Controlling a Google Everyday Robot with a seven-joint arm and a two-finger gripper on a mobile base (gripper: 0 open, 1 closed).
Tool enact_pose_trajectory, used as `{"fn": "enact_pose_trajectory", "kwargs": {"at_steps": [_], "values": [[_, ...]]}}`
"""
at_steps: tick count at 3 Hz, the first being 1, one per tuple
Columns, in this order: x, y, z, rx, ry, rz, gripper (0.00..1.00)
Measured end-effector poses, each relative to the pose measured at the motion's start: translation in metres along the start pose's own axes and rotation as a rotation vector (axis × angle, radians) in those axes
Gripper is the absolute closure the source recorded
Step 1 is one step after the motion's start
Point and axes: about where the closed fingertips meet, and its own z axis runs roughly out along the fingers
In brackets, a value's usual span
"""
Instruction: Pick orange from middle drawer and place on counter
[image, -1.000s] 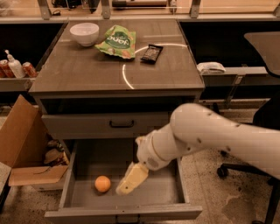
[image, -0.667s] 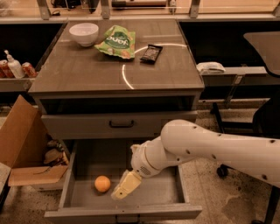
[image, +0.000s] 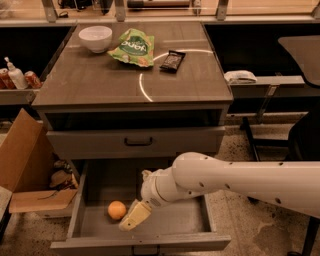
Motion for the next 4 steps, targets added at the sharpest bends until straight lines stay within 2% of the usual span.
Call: {"fn": "enact_pose_trajectory", "kwargs": {"at_steps": [2,4], "values": [[0.000,0.000,0.009,0.006,0.009,-0.031,0.00],[0.006,-0.013,0.041,-0.003,-0.041,-0.080,0.00]]}}
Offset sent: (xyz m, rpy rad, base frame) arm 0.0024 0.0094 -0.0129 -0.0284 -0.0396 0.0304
